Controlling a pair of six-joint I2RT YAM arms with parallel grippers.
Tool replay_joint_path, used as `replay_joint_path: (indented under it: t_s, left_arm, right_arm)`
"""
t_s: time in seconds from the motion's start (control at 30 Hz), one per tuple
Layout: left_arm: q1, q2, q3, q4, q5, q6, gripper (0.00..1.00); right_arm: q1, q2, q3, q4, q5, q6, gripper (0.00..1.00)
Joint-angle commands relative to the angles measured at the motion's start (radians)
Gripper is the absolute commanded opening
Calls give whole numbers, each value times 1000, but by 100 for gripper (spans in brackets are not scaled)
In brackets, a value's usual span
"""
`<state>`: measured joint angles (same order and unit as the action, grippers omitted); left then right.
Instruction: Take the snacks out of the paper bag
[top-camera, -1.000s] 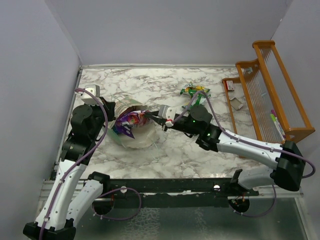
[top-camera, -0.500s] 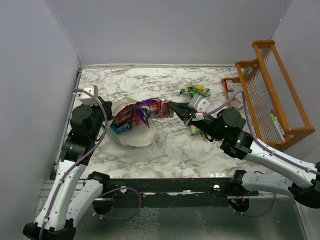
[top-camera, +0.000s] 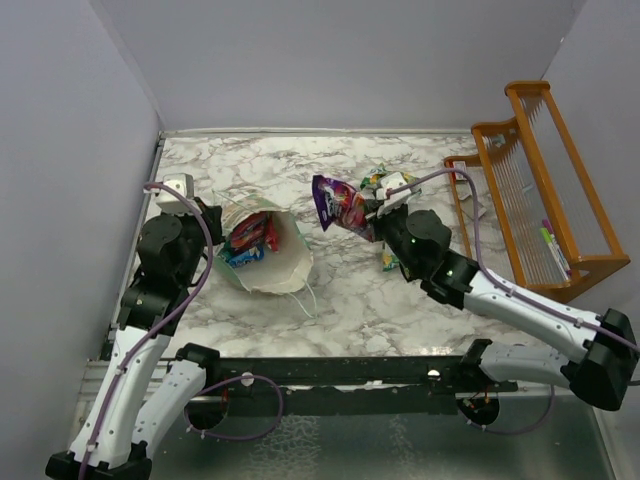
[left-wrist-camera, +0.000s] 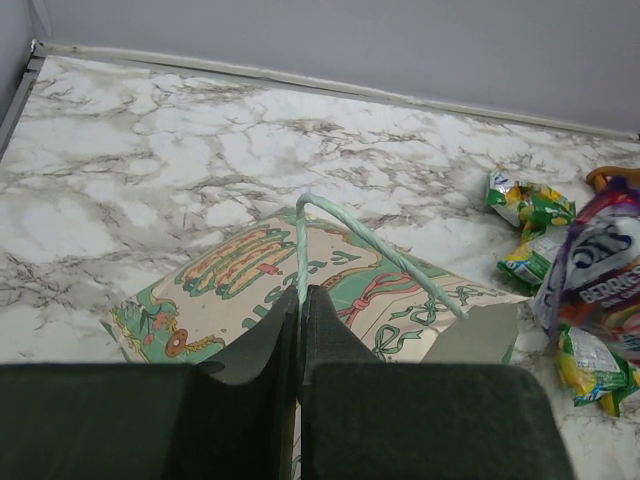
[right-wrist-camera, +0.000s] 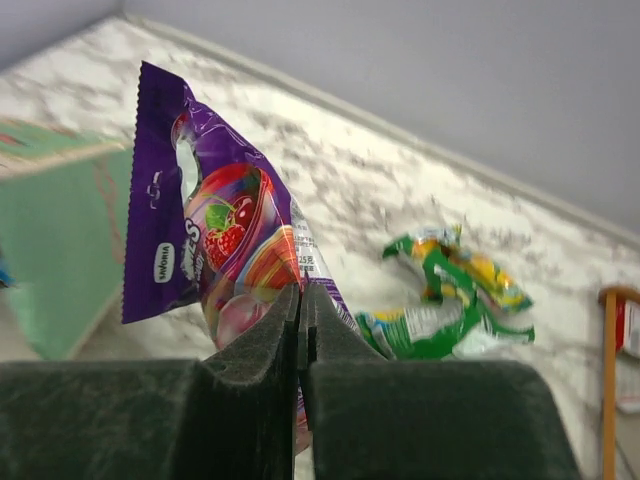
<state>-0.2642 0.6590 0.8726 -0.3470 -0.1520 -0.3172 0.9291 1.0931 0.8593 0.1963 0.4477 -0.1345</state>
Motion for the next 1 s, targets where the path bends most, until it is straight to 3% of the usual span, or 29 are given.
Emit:
replay_joint_path:
  t_s: [0.0,0.3,0.43,0.67,0.77,0.97]
  left_arm:
    - [-3,-22,17,-35,-4,15,0]
    - [-3,-54,17,-21,112,32,0]
    - [-3,-74,-3,18,231,60,0]
    - [-3,-138,-123,125,532,69,0]
    - [-3,-149,-158,140,588,55,0]
    - [-3,-168,-174,158,638,52,0]
  right_arm:
    - [-141,77,-63,19,-115,218,2]
    - [-336,350,-113,161,-411,488,1]
    - [-355,430,-97,176,-372,476,1]
    - [-357,405,-117,164,-292,408,4]
    - [-356,358,-128,159,-315,394,13]
    - [-357,312,-79,66,-269,355,20]
